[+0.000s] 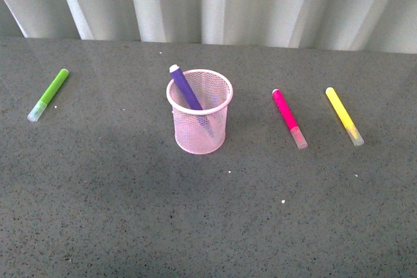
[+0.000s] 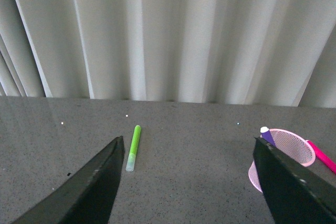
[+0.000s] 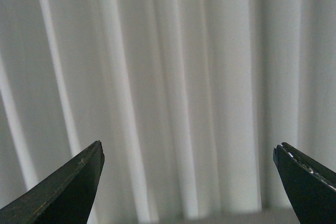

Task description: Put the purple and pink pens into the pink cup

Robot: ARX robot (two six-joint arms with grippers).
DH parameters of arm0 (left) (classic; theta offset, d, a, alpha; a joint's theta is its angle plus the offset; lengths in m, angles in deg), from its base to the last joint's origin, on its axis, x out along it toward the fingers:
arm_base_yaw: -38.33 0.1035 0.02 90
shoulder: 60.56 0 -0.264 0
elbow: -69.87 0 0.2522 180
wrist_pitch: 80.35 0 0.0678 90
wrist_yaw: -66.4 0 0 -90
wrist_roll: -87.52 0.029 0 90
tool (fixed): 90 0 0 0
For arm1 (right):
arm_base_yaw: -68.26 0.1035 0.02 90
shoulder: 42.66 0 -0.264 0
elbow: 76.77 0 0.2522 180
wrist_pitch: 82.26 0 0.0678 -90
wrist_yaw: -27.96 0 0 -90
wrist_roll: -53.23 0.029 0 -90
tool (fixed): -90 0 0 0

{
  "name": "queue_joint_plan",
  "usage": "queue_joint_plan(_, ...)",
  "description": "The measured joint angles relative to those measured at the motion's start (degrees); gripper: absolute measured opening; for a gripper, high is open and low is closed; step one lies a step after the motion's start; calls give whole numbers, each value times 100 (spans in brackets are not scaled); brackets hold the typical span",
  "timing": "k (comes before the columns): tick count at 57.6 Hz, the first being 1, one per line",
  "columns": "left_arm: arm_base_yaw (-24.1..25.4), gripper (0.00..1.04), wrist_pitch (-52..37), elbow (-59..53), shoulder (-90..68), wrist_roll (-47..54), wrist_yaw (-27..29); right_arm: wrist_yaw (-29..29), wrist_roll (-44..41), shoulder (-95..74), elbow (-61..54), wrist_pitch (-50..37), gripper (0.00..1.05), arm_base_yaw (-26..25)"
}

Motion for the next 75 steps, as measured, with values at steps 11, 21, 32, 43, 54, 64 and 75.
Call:
queue_joint_plan(11,0,98,0,0,2,9,0,542,-402,-3646,2111,-997,98,155)
queue_joint_plan(21,0,98,0,0,0,11,4,525,-374,-6301,3810,898,98,236)
queue_joint_plan(32,0,98,0,0,2,11,-2,525,-382,-8190,5252,2527,98,549)
queue_joint_plan(43,0,98,0,0,4,13,2,382,-245,-9270,6059,3383,98,848)
queue_joint_plan(54,0,98,0,0,4,13,0,258,55,-9927,6502,3744,98,1126)
queue_joint_plan(64,0,98,0,0,4,13,-2,256,238,-10242,6522,3744,98,1362)
queue_joint_plan(75,0,98,0,0,2,13,0,175,345,-10531,6728,3751,98,1475)
